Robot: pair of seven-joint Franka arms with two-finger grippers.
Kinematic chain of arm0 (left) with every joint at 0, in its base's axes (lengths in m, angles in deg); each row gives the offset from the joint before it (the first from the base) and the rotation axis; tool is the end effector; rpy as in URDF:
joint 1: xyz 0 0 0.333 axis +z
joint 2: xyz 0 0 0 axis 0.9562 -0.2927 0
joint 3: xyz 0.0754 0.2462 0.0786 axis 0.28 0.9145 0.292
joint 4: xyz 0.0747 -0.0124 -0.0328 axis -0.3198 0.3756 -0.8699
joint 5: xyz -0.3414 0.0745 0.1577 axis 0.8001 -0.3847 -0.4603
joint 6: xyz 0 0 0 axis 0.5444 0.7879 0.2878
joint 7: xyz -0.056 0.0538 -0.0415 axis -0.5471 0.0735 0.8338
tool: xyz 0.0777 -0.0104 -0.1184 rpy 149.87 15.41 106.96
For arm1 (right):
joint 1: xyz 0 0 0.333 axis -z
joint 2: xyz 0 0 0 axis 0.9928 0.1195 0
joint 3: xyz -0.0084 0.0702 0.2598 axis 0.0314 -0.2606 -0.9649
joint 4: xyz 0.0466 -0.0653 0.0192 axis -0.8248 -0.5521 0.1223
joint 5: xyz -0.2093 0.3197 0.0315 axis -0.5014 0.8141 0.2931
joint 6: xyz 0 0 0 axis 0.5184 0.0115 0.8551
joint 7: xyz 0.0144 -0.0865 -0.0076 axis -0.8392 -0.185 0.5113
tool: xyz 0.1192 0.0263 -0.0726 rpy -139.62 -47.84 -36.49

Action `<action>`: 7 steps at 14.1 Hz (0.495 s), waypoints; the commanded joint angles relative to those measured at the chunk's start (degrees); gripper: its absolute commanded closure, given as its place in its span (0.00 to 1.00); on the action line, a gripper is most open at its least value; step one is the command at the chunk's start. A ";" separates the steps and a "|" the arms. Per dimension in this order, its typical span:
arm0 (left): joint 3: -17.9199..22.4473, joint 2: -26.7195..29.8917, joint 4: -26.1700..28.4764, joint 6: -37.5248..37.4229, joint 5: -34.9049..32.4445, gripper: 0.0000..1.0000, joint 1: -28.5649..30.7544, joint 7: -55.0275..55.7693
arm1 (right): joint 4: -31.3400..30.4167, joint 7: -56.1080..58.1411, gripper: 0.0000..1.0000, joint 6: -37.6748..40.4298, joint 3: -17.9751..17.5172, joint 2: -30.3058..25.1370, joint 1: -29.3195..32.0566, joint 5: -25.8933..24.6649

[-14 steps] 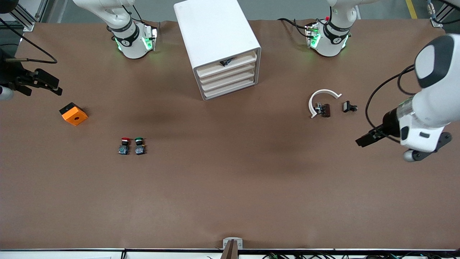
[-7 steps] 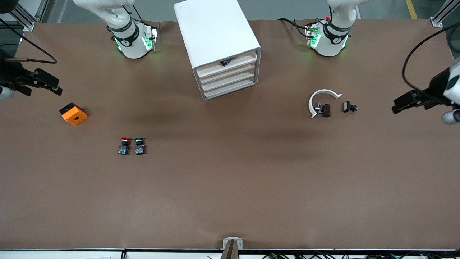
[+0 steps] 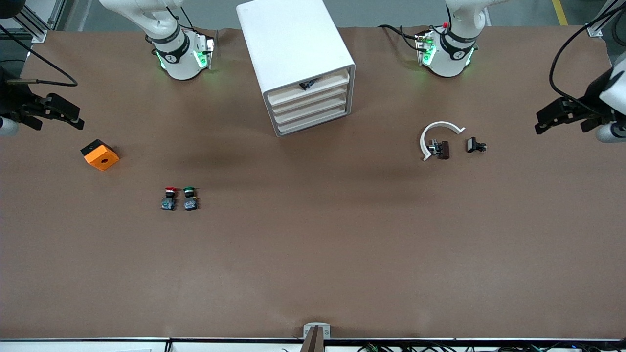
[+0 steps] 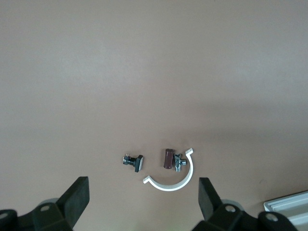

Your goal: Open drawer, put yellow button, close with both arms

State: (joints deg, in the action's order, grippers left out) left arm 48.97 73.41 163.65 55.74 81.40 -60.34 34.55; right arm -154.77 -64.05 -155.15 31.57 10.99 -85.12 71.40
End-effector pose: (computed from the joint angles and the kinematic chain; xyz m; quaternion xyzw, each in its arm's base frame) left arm 0.5376 -0.0333 0.5517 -0.9999 -0.0084 0.0072 0.0121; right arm 0.5232 -0.0159 0.5380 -0.9999 0.0043 0.0109 0.0082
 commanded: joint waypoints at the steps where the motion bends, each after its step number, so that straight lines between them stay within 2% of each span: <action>1: 6.87 3.48 3.52 -0.01 0.61 0.00 -6.38 -0.18 | 0.29 0.62 0.00 0.52 -0.64 -0.34 0.66 -1.16; 3: 7.85 4.35 3.43 -0.79 0.52 0.00 -8.24 0.08 | 0.29 0.62 0.00 0.43 -0.64 -0.26 0.66 -1.16; 7: 7.85 4.36 3.26 -1.59 0.52 0.00 -7.45 -0.09 | 0.38 0.62 0.00 0.43 -0.64 -0.25 0.58 -1.16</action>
State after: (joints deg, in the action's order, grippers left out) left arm 56.26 76.53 165.88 54.55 81.40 -67.69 34.59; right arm -154.77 -63.97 -155.15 31.53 10.99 -85.12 71.24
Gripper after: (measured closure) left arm 0.000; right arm 0.000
